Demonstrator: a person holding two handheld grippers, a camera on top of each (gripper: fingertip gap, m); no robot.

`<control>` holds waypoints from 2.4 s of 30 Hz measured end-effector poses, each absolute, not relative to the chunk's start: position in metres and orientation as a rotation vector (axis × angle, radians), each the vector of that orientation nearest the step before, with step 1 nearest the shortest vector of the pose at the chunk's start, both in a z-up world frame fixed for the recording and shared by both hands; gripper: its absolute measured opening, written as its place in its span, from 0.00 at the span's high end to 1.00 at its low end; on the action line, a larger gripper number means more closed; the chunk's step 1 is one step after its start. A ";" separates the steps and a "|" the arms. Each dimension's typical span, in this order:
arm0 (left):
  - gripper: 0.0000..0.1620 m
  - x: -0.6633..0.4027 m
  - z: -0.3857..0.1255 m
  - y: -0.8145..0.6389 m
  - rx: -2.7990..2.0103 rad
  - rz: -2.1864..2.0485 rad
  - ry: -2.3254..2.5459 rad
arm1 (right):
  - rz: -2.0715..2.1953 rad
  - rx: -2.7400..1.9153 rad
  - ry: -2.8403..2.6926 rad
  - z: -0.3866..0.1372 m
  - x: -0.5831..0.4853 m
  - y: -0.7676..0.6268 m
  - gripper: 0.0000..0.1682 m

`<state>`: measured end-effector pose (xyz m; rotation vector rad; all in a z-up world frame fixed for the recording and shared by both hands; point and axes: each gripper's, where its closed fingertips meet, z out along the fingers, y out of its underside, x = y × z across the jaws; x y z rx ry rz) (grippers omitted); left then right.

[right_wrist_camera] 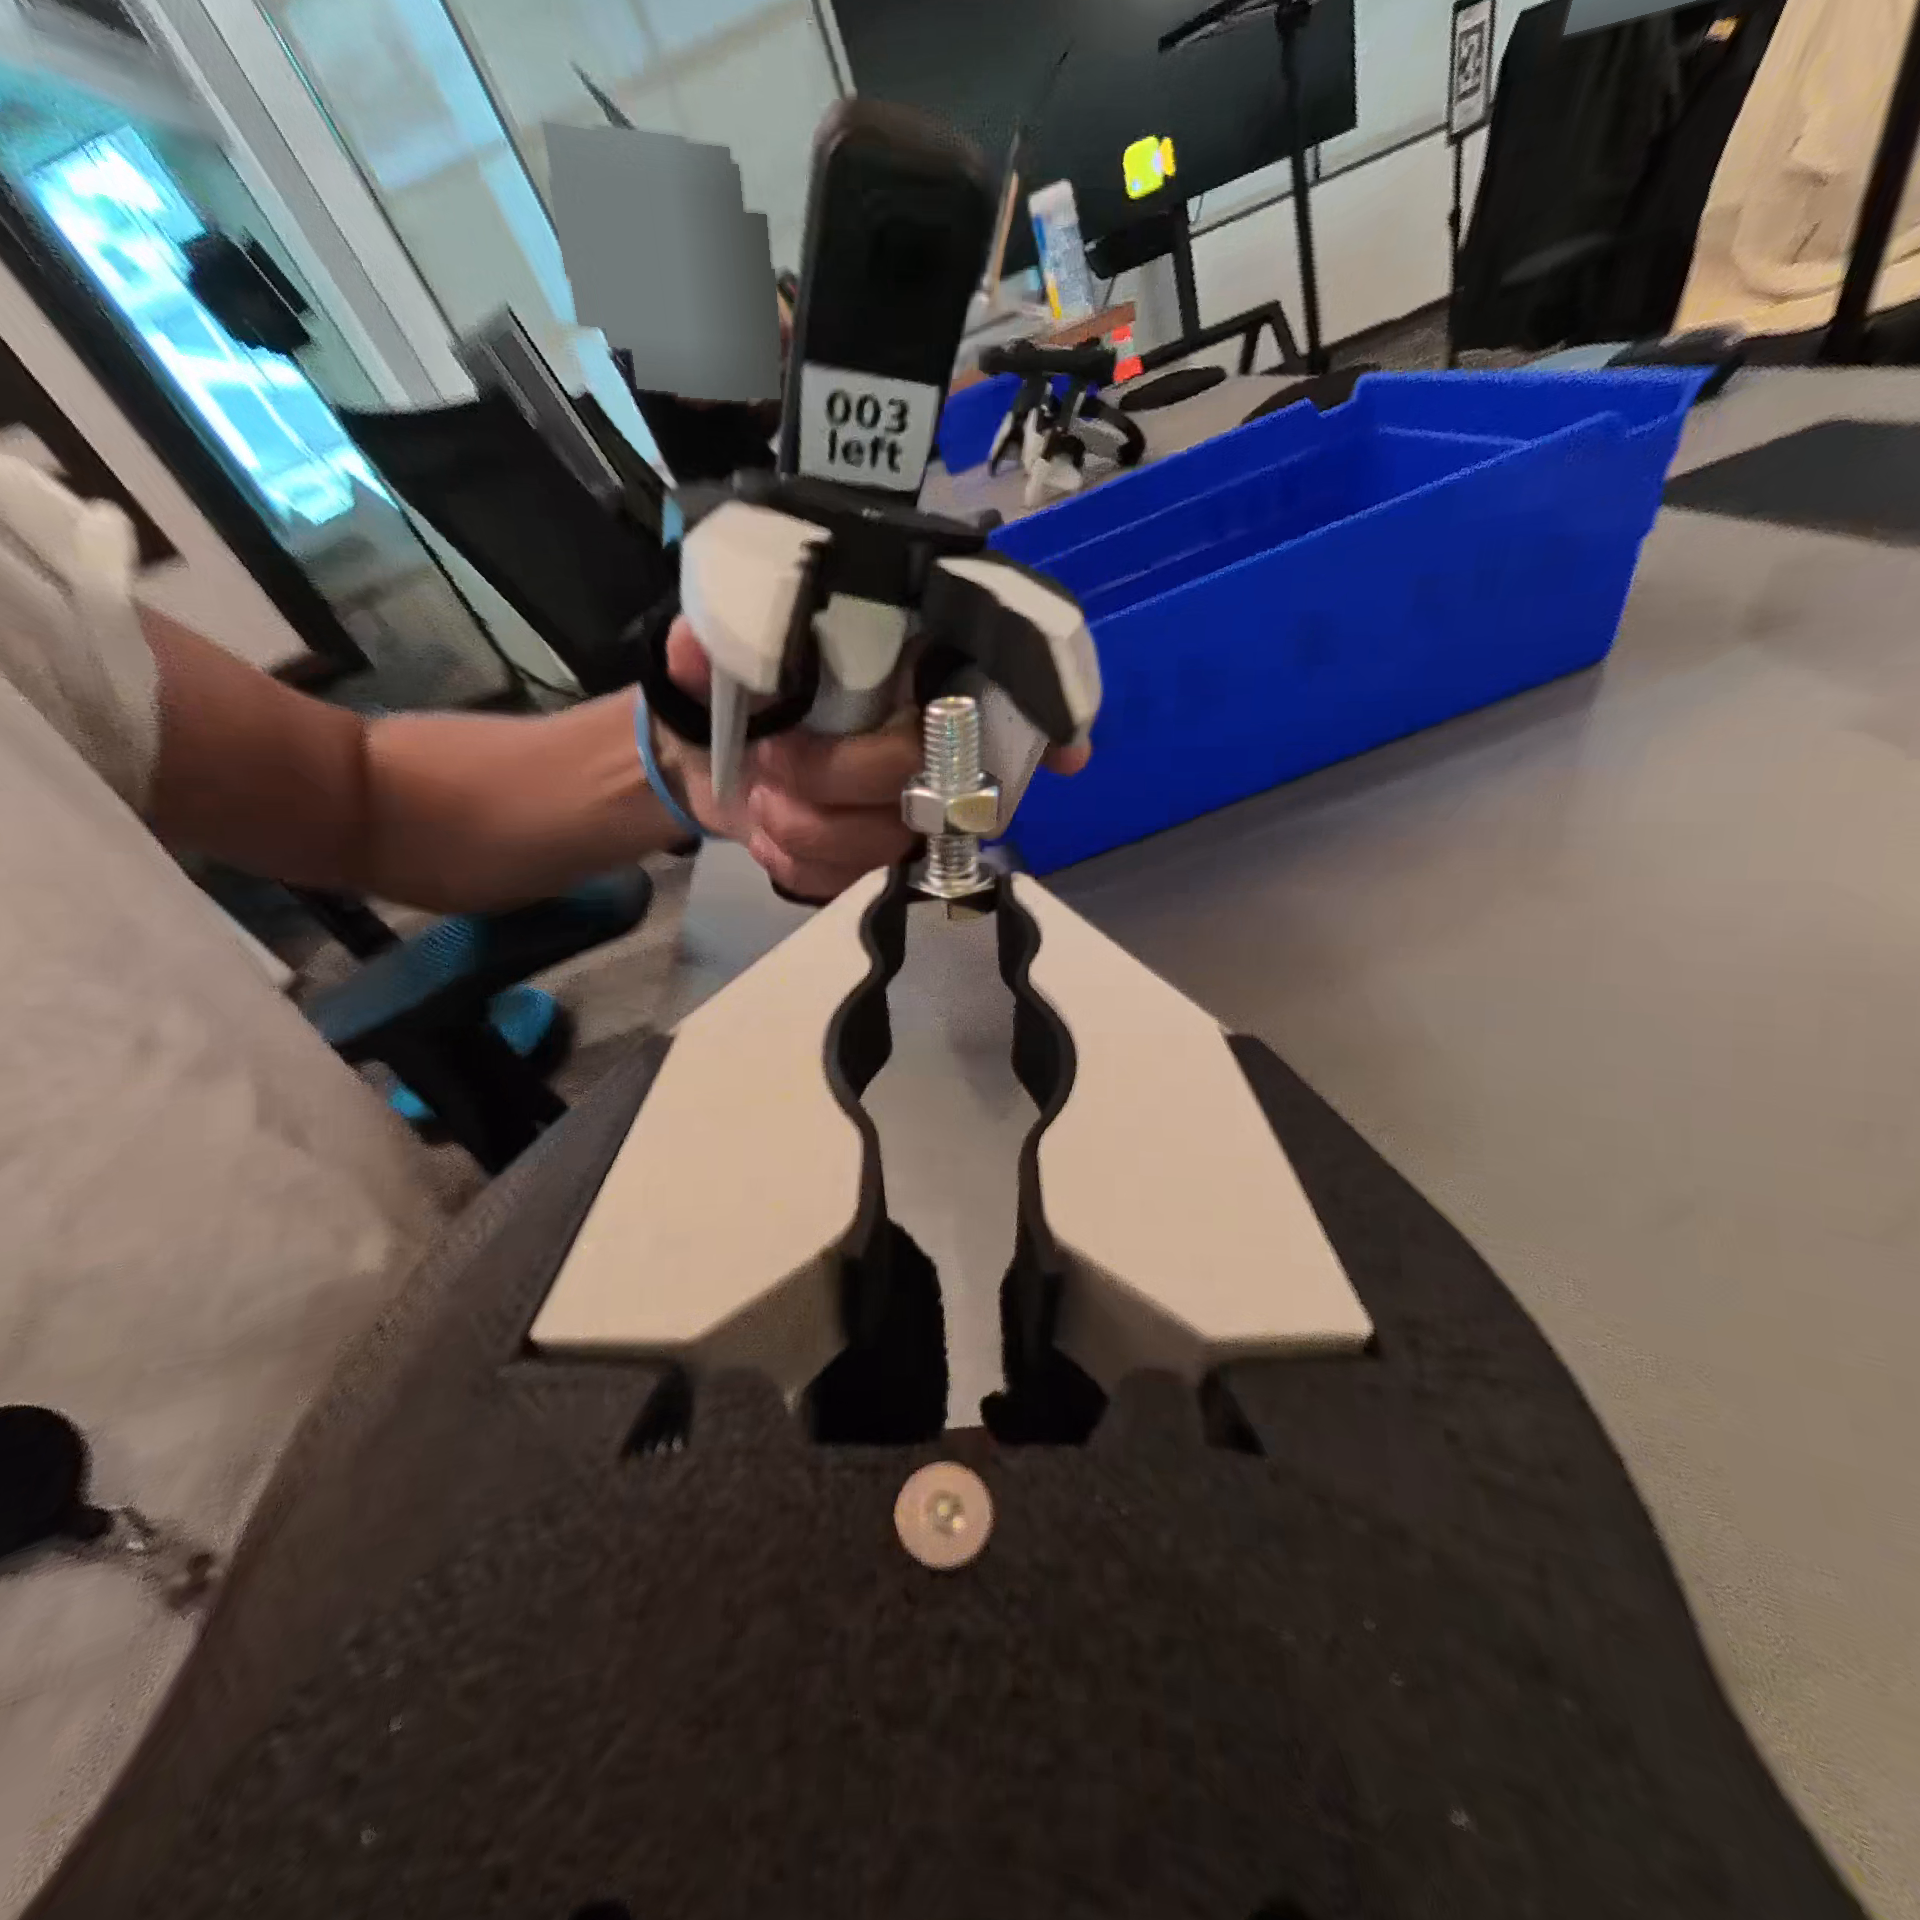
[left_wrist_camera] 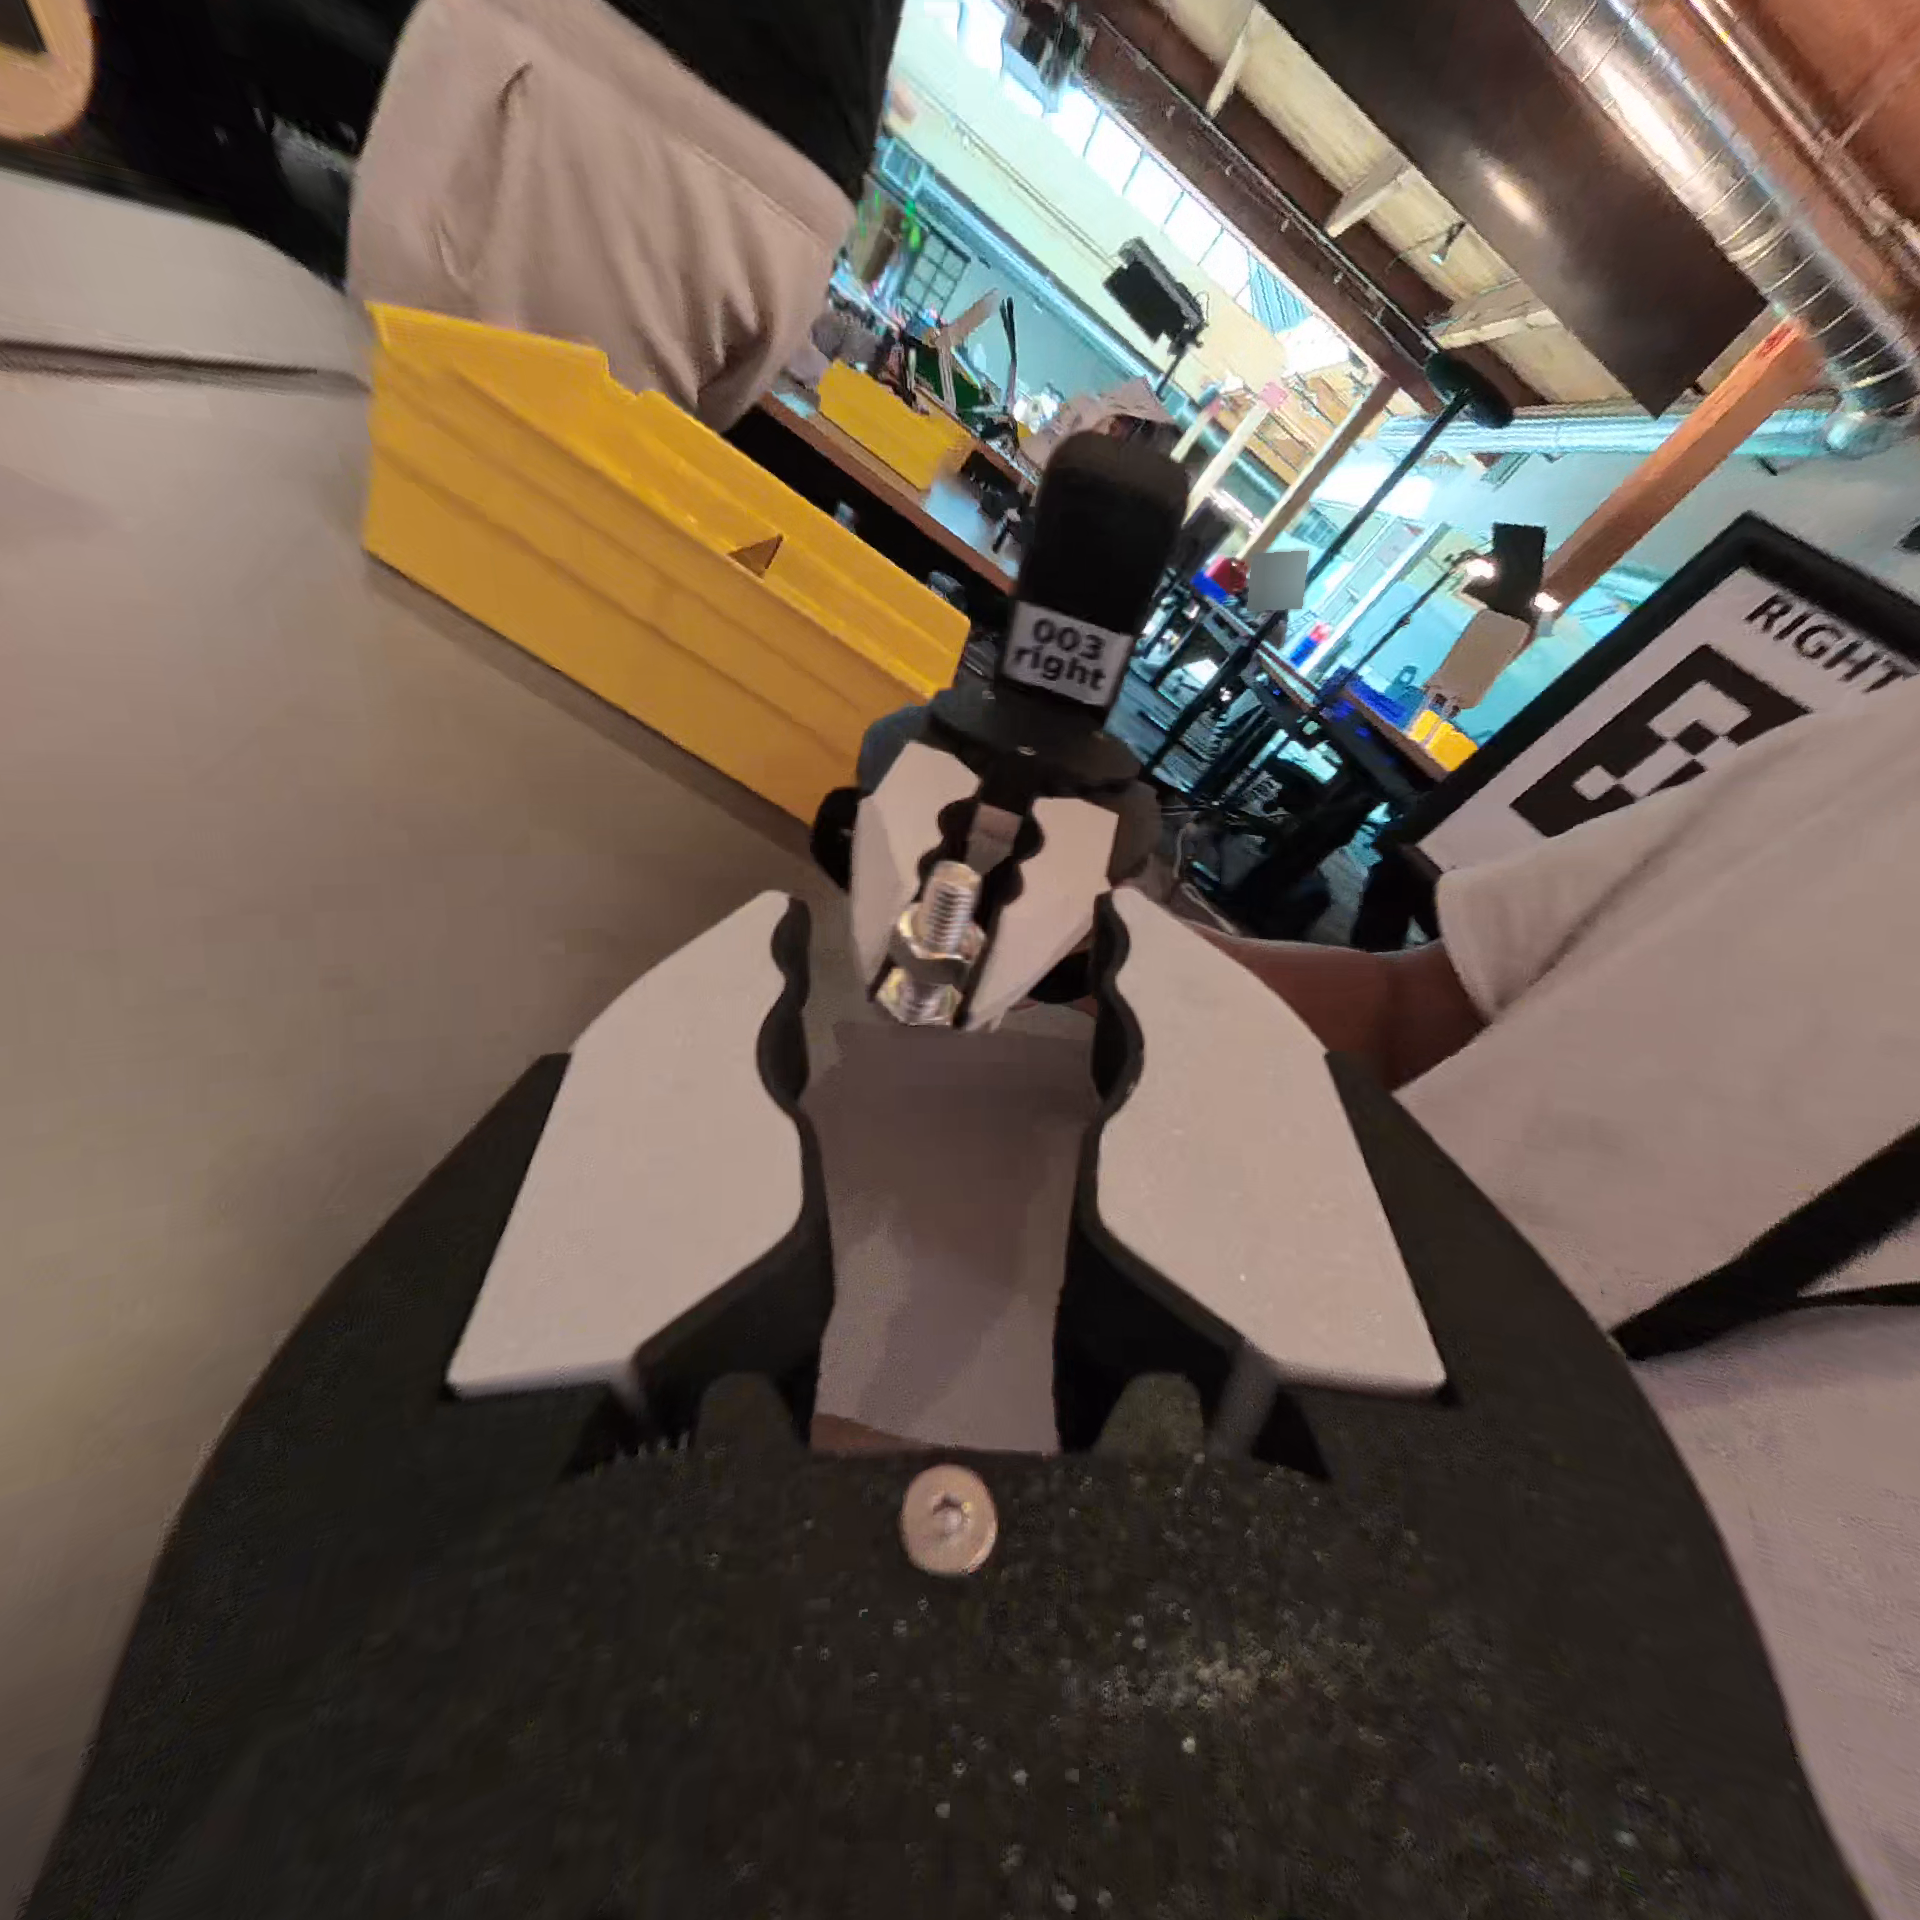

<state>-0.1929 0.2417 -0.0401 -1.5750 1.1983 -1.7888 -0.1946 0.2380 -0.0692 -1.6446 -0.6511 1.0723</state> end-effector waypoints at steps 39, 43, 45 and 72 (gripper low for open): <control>0.62 -0.172 -0.050 0.214 -1.530 -1.505 1.018 | 1.085 -1.654 -0.646 -0.077 -0.202 0.216 0.90; 0.64 -0.168 -0.050 0.198 -1.512 -1.533 1.058 | 1.093 -1.641 -0.619 -0.072 -0.205 0.219 0.90; 0.57 -0.175 -0.048 0.196 -1.515 -1.530 1.039 | 1.111 -1.625 -0.615 -0.069 -0.201 0.218 0.90; 0.64 -0.184 -0.057 0.206 -1.474 -1.514 1.045 | 0.986 -1.661 -0.449 -0.075 -0.165 0.234 0.90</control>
